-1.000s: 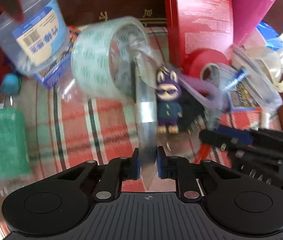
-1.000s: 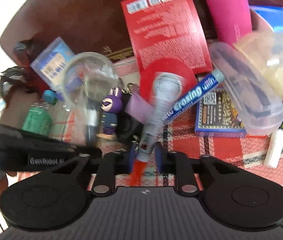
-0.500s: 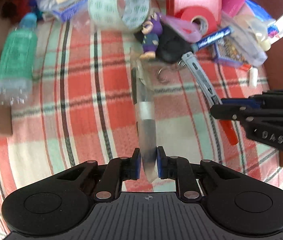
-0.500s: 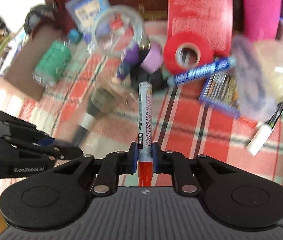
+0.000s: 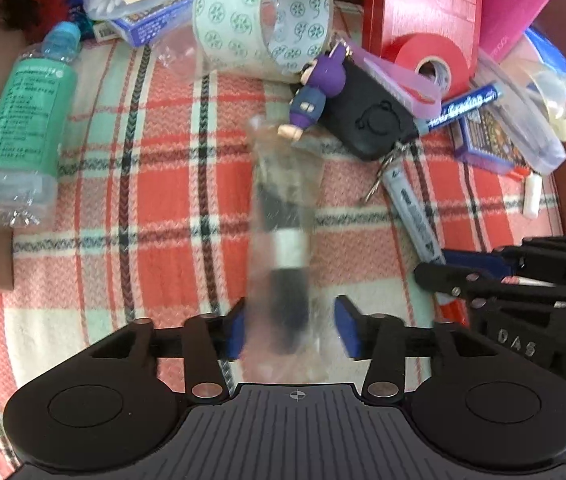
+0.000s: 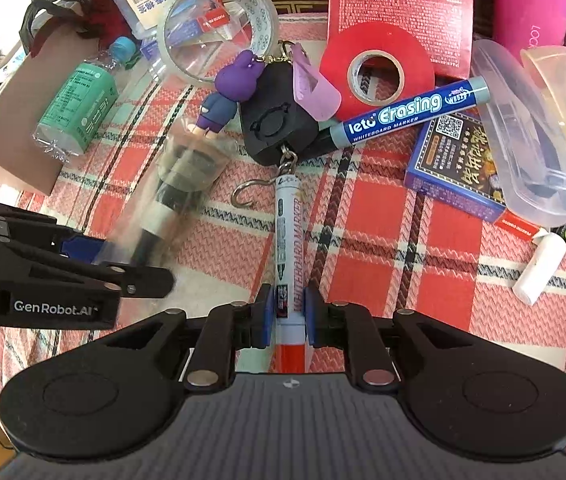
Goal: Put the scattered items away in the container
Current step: 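Lift the bag in the left tool while the right tool lifts the marker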
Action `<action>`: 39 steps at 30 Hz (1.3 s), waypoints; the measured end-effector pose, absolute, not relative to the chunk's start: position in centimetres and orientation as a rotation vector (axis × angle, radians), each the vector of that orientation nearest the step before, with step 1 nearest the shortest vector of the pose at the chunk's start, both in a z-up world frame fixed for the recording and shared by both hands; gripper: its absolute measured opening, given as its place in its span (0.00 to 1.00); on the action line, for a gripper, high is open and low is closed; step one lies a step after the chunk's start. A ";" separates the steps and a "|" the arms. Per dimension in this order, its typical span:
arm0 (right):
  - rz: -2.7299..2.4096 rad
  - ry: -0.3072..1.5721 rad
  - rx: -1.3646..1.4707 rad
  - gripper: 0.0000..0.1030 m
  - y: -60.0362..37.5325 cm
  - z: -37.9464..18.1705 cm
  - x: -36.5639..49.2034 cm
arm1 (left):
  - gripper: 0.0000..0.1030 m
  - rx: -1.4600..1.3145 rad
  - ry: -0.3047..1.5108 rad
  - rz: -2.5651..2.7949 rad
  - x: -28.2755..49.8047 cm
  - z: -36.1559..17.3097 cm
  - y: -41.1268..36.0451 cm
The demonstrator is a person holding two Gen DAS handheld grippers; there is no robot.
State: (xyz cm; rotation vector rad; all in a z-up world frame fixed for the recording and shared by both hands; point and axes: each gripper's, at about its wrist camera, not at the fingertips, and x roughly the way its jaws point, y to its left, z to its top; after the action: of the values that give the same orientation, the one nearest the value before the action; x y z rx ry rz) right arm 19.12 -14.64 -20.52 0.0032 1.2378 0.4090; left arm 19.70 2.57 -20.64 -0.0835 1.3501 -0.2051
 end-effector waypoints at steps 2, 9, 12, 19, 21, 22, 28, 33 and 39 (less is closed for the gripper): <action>0.406 1.236 0.006 0.19 -14.6 -20.6 19.3 | 0.68 -0.073 1.349 -0.201 20.0 -20.8 2.1; 0.405 1.239 0.022 0.30 -14.1 -20.9 19.4 | 0.40 0.076 1.341 -0.195 19.9 -20.9 0.5; 0.403 1.237 0.012 0.20 -13.6 -20.7 19.3 | 0.35 0.060 1.343 -0.196 19.5 -20.6 0.4; 0.440 1.223 0.035 0.17 -13.5 -19.3 18.2 | 0.17 0.057 1.329 -0.204 17.4 -18.7 -0.3; 0.454 1.207 0.025 0.17 -13.2 -18.6 17.9 | 0.16 0.065 1.319 -0.186 16.8 -17.8 -0.3; 0.463 1.198 0.019 0.17 -13.0 -18.1 17.7 | 0.16 0.065 1.312 -0.180 16.5 -17.4 -0.2; 0.509 1.130 0.006 0.17 -11.8 -15.0 16.5 | 0.15 0.048 1.257 -0.154 14.8 -14.5 1.3; 0.544 1.085 -0.002 0.15 -10.5 -12.8 15.6 | 0.15 0.025 1.208 -0.130 13.3 -12.2 3.2; 0.582 1.061 -0.029 0.15 -8.5 -11.3 15.0 | 0.15 -0.012 1.165 -0.087 12.0 -10.2 6.0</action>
State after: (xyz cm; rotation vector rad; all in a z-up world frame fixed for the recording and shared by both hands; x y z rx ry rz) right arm 15.04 -8.49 -11.29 -0.0289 1.0613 0.5815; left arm 12.05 6.02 -10.25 -0.0118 1.1654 -0.0866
